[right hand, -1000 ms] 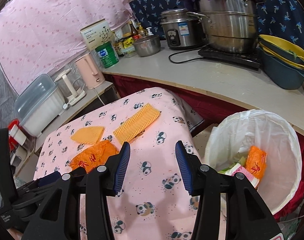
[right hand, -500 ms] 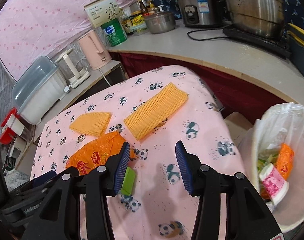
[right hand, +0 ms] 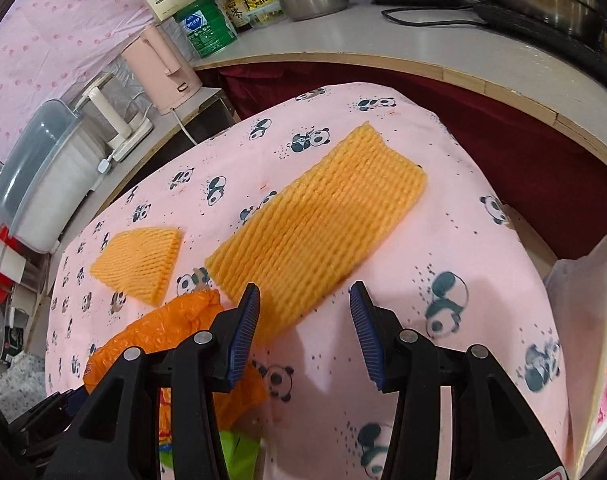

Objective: Collect trash
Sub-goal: 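Grasp the orange printed bag with the left tool while the right tool grasps the orange foam sleeve, then lift both held items and carry them over the bin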

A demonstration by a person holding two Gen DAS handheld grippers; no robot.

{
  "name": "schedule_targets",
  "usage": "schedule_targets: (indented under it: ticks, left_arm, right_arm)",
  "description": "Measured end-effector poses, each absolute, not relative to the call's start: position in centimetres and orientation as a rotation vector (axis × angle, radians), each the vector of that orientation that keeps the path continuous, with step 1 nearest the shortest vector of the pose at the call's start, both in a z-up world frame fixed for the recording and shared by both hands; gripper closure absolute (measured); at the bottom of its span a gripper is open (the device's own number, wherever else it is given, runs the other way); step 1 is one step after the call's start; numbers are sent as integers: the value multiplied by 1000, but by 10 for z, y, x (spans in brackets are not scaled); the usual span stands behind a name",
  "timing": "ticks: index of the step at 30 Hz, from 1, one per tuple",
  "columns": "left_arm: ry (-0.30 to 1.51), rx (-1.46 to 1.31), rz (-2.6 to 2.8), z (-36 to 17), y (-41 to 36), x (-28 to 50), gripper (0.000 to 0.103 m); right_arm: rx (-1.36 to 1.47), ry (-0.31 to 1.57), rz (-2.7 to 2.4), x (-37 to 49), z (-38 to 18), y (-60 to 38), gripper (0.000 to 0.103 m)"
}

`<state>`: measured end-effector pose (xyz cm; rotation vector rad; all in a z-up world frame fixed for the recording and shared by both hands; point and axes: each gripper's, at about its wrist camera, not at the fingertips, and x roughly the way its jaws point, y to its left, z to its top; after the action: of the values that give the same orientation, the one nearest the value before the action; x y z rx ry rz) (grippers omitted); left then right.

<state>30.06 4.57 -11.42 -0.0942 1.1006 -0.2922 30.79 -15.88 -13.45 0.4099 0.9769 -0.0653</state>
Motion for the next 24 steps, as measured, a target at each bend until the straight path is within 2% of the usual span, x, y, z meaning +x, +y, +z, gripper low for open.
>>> schedule_targets:
  ticks: [3,4,6,8,10,24]
  left_arm:
    - [1107,-99,-301,-117,45,307,71]
    - [1106,-97,-302,-118,44,308,73]
    - [1104,-97,-303,-119,44,309,75]
    - [1098,-95,-304,-119,43,309,76]
    - [1092,-93,-307,-117,43,309,79]
    - [1023,-88,-334,-73,37,278,85]
  right_arm:
    - [391,972,-64,315,-138,-155,62]
    - [381,970,-63,316,-138,-154,70]
    - [373,967,-56,319,-139,-152,77]
    - [370,960,-44,319,-138,-150,90]
    - [349,949,-52,318,-134,-147,93]
    - [317,811,-99,271,-68,-161,94]
